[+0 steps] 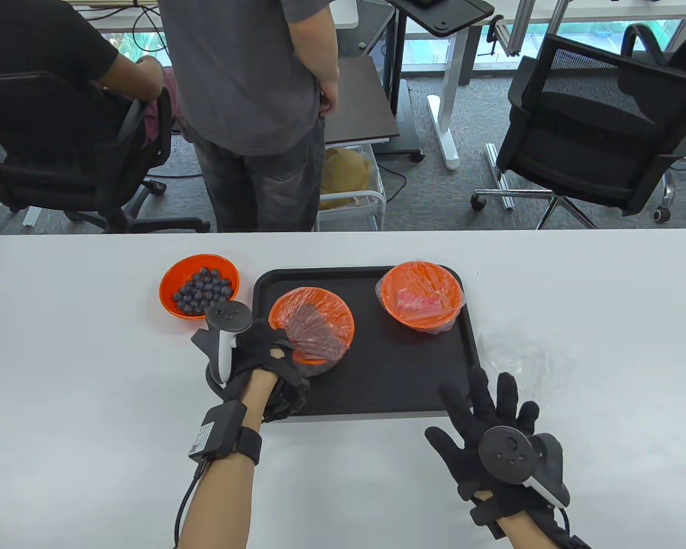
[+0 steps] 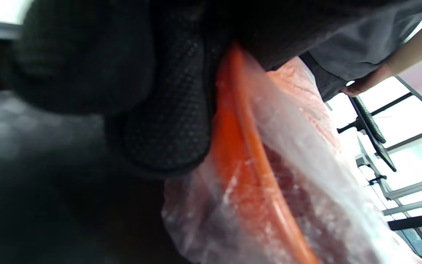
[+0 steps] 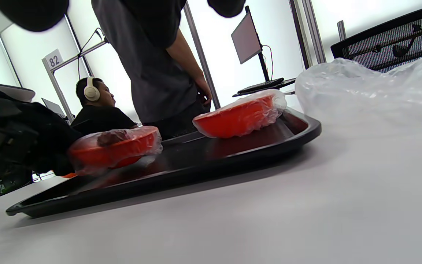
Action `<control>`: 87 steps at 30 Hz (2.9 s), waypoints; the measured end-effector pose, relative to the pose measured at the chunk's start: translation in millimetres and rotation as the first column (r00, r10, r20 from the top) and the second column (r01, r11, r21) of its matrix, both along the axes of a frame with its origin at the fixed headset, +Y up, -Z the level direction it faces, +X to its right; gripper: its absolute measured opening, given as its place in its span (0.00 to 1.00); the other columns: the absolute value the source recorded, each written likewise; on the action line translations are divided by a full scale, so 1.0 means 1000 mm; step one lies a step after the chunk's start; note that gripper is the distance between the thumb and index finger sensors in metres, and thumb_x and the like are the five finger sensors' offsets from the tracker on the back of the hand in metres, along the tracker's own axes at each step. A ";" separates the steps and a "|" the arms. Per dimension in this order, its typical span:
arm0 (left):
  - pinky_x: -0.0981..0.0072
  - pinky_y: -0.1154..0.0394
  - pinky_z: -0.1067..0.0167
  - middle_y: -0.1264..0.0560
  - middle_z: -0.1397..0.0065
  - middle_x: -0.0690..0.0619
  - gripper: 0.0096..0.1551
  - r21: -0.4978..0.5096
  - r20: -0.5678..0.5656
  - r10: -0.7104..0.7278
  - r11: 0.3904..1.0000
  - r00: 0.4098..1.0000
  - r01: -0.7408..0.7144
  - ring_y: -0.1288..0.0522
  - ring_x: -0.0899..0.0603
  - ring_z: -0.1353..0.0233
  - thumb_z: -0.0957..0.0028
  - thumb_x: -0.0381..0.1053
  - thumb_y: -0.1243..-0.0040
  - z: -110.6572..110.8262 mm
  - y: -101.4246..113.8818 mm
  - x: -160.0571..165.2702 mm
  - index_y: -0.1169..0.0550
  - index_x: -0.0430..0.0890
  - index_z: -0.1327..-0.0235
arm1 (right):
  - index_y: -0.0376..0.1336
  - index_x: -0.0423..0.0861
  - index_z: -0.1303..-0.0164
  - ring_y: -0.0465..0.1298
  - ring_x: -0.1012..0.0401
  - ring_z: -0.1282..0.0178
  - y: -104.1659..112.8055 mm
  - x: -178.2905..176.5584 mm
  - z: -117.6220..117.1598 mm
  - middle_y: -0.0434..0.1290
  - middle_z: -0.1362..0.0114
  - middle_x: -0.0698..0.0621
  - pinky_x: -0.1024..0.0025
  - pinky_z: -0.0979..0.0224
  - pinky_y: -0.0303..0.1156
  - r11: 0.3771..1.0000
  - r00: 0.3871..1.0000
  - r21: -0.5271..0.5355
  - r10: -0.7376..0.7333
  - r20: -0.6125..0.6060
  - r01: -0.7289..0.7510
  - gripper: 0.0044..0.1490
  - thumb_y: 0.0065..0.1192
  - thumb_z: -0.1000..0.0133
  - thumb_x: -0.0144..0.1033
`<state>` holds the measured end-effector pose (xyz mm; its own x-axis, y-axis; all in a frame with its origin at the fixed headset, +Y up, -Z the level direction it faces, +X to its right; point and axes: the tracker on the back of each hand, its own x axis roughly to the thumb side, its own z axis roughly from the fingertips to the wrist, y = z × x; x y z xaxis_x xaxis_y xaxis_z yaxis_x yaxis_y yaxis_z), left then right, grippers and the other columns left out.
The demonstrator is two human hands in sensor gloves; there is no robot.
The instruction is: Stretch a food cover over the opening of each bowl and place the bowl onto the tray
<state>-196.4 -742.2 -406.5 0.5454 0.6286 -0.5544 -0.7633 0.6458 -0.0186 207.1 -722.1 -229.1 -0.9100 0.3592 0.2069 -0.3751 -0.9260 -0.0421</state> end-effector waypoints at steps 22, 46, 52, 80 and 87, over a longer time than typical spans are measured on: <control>0.71 0.07 0.68 0.08 0.52 0.55 0.31 -0.104 0.013 0.038 0.994 0.999 -0.036 0.03 0.49 0.63 0.43 0.59 0.38 -0.052 -0.021 -0.003 0.25 0.43 0.32 | 0.49 0.57 0.10 0.30 0.33 0.18 -0.001 0.003 0.000 0.38 0.10 0.42 0.23 0.35 0.30 0.998 1.000 -0.054 -0.011 0.016 0.012 0.53 0.45 0.44 0.75; 0.63 0.11 0.69 0.09 0.50 0.52 0.36 0.061 -0.255 -0.108 0.990 0.961 0.128 0.07 0.42 0.62 0.49 0.74 0.37 0.012 0.066 -0.094 0.17 0.52 0.36 | 0.52 0.55 0.10 0.30 0.33 0.18 -0.003 0.003 -0.002 0.37 0.10 0.41 0.23 0.35 0.30 0.994 0.999 -0.108 -0.030 0.011 0.032 0.53 0.45 0.43 0.74; 0.62 0.12 0.66 0.14 0.42 0.49 0.44 -0.068 -0.346 -0.202 0.979 0.916 0.191 0.10 0.40 0.59 0.50 0.77 0.40 0.018 0.048 -0.150 0.25 0.51 0.27 | 0.51 0.56 0.10 0.28 0.33 0.18 -0.002 0.000 -0.003 0.36 0.10 0.41 0.23 0.36 0.30 0.993 1.000 -0.119 -0.026 0.010 0.027 0.53 0.44 0.43 0.74; 0.62 0.11 0.70 0.10 0.52 0.52 0.40 -0.063 -0.416 -0.044 0.998 0.908 0.020 0.09 0.40 0.65 0.45 0.67 0.43 -0.027 -0.018 -0.158 0.28 0.43 0.28 | 0.51 0.57 0.11 0.28 0.33 0.18 -0.002 -0.017 0.001 0.38 0.10 0.44 0.23 0.36 0.29 0.995 0.998 -0.082 0.061 -0.035 -0.063 0.52 0.44 0.43 0.74; 0.63 0.11 0.73 0.09 0.56 0.54 0.38 -0.035 -0.415 -0.007 0.999 0.910 -0.008 0.08 0.41 0.67 0.46 0.66 0.39 -0.033 -0.023 -0.154 0.26 0.42 0.31 | 0.51 0.57 0.11 0.28 0.34 0.18 -0.003 -0.019 0.001 0.38 0.10 0.44 0.23 0.36 0.29 0.993 0.997 -0.091 0.070 -0.038 -0.073 0.52 0.44 0.43 0.74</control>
